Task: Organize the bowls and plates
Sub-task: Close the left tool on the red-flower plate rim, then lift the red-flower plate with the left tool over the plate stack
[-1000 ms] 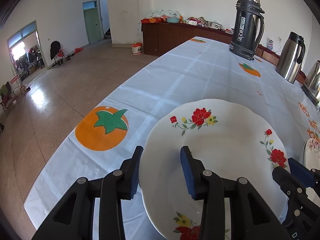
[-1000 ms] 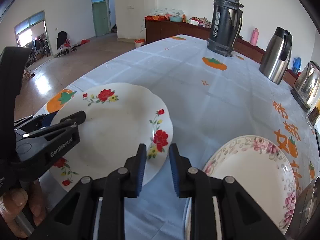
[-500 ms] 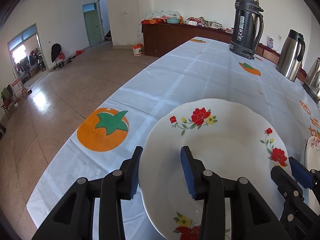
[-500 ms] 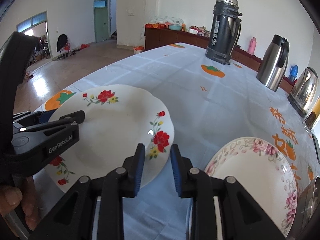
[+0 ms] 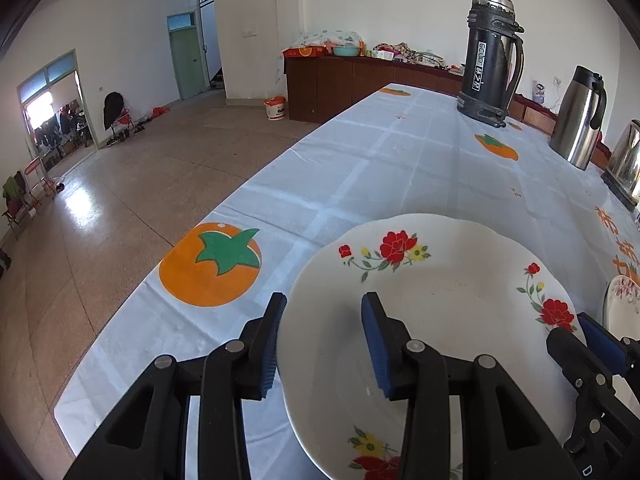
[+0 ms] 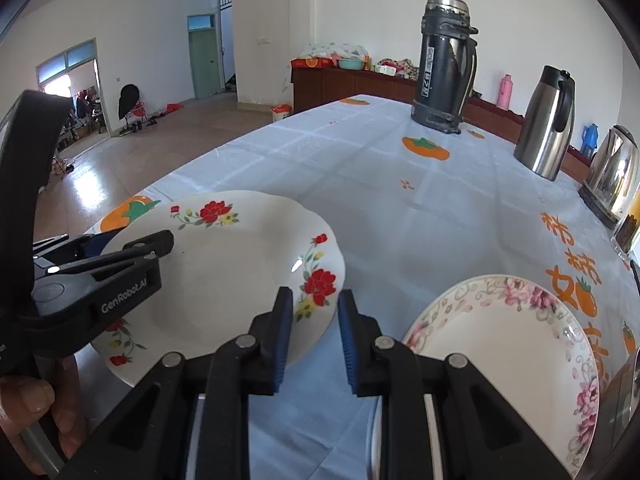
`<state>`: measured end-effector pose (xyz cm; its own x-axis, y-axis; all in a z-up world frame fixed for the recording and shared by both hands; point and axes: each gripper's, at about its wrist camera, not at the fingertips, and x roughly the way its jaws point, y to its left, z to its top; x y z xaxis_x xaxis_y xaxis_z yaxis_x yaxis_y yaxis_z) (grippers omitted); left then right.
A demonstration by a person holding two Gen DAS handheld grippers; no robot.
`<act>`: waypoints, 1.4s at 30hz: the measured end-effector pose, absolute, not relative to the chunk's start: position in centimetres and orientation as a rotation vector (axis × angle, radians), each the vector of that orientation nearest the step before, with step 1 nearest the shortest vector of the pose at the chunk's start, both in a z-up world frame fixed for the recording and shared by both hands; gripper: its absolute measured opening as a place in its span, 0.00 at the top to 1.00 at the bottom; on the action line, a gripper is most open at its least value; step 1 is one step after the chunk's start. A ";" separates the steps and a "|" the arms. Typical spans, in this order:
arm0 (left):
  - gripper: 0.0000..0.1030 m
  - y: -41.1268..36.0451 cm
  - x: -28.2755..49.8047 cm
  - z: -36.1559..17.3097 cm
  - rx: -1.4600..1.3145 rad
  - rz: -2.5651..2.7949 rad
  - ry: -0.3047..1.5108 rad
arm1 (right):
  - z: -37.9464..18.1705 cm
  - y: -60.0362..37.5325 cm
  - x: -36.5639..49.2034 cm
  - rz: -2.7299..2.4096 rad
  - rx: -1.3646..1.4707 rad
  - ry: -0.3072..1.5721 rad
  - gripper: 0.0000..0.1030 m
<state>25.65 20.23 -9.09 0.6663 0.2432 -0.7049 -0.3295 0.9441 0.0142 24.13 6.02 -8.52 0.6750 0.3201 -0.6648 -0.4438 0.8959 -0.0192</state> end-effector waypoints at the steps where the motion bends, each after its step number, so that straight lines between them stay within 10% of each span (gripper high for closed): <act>1: 0.60 20.2 25.6 -9.1 -0.120 0.324 0.775 | -8.5 6.0 24.1 0.434 -0.185 0.708 0.78; 42: 0.60 16.7 22.8 -7.5 -0.125 0.350 0.620 | -7.0 3.4 20.5 0.378 -0.156 0.574 0.78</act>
<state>22.78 16.69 -7.45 0.7577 0.2832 -0.5880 -0.3575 0.9339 -0.0109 20.47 3.39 -7.03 0.7736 0.3044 -0.5557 -0.3901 0.9199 -0.0391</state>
